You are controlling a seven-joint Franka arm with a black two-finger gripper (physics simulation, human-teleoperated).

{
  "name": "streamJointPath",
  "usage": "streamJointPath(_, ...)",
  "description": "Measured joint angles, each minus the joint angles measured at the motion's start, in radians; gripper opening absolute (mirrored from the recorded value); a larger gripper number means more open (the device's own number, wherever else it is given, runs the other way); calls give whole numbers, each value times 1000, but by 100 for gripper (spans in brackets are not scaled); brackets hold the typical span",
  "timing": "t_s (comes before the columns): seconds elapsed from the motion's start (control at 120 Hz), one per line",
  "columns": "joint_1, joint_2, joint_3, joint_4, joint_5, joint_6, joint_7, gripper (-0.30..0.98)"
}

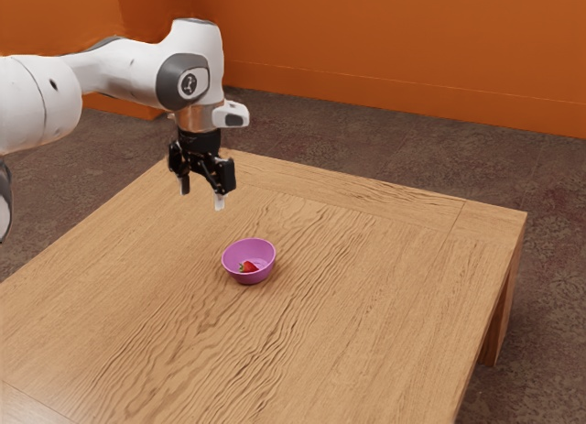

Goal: Take strawberry from the bowl

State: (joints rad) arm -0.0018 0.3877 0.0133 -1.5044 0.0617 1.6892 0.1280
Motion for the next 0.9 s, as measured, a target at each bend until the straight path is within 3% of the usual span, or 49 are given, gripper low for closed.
streamJointPath(0.442, -35, 40, 1, -177, 3, 243, 142, 66)
streamJointPath(0.667, -57, 33, 1, -182, 61, 298, 265, 43)
streamJointPath(0.9, -85, 39, 0, -192, 75, 348, 374, 23)
